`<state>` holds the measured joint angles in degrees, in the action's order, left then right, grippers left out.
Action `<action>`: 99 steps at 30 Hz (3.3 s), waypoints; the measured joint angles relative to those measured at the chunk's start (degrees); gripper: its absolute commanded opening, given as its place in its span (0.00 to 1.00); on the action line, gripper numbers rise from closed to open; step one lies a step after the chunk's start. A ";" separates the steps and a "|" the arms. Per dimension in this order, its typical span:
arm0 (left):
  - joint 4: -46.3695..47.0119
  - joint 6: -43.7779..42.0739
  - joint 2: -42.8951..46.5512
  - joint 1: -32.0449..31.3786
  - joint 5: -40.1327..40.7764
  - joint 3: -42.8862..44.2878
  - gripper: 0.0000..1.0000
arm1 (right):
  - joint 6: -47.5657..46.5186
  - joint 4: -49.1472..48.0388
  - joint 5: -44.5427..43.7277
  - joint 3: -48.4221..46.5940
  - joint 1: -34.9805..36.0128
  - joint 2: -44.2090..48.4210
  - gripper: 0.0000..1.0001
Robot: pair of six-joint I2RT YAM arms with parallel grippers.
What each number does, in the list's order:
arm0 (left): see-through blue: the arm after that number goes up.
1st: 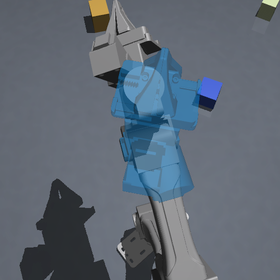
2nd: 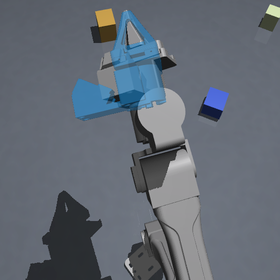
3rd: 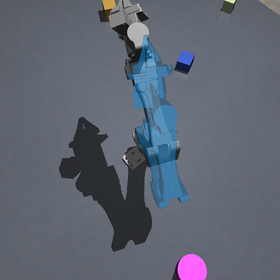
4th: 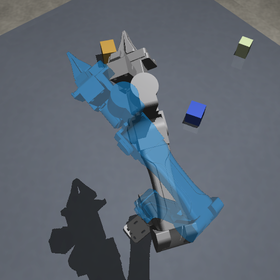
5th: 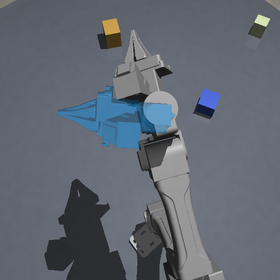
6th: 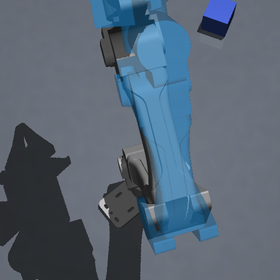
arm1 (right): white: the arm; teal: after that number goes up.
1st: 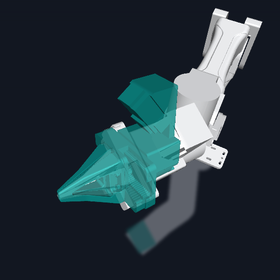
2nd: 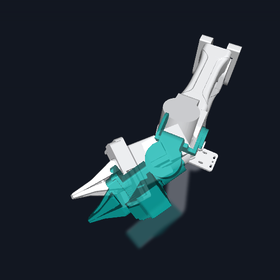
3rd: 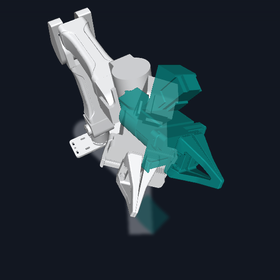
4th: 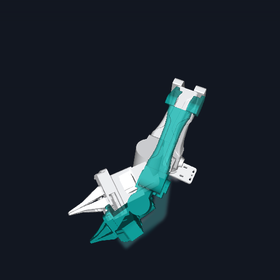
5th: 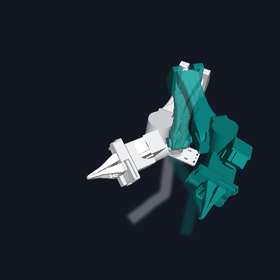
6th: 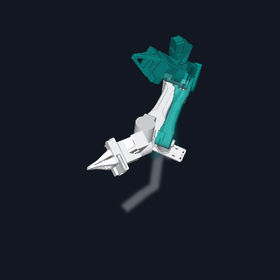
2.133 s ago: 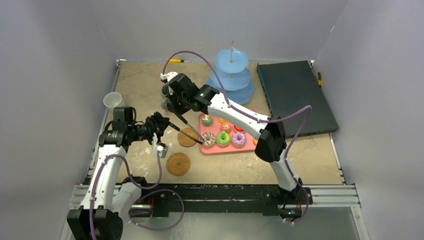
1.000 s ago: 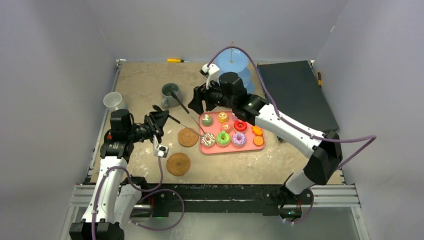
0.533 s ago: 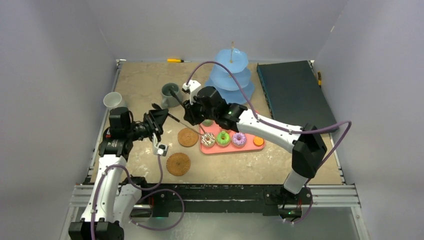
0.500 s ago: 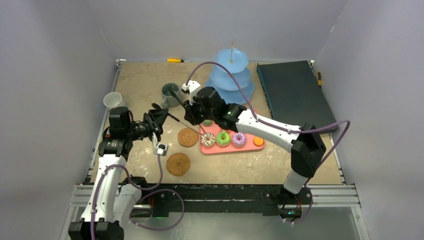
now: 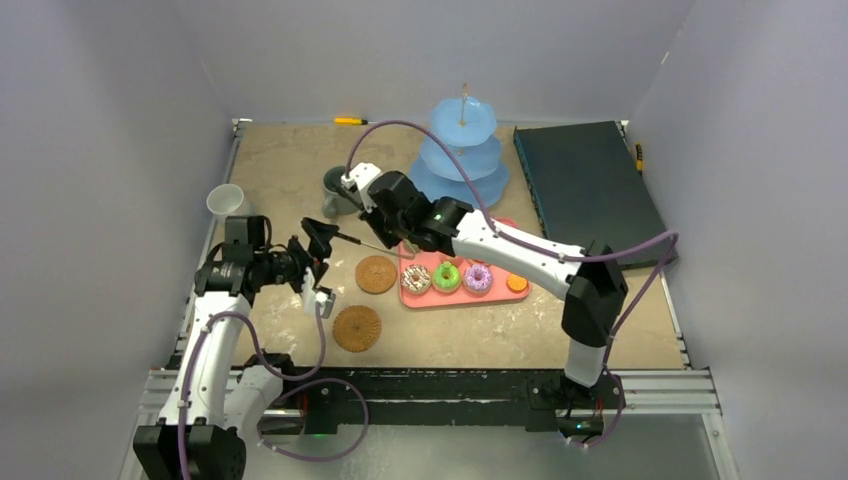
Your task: Serve the afternoon tea
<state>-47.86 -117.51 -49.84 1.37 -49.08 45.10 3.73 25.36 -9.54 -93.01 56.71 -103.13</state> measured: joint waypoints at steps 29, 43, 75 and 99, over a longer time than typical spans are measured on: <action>-26.77 7.19 -16.61 -0.26 2.08 27.39 0.37 | -1.90 11.28 -6.25 -6.73 5.60 -3.69 0.00; -32.59 9.31 -16.98 -2.34 5.84 27.43 0.26 | -2.43 11.26 -5.90 -6.73 5.64 -3.69 0.00; -33.59 46.95 -25.64 -3.76 -13.51 29.40 0.00 | 0.26 -15.72 23.56 23.54 -14.95 35.60 0.98; -34.10 68.94 -26.36 -3.76 -36.54 34.47 0.00 | 18.56 -80.19 48.43 51.30 -16.59 31.23 0.98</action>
<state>-81.95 -48.58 -76.20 -2.39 -85.62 79.57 22.28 -54.83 38.89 -41.71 40.12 -71.90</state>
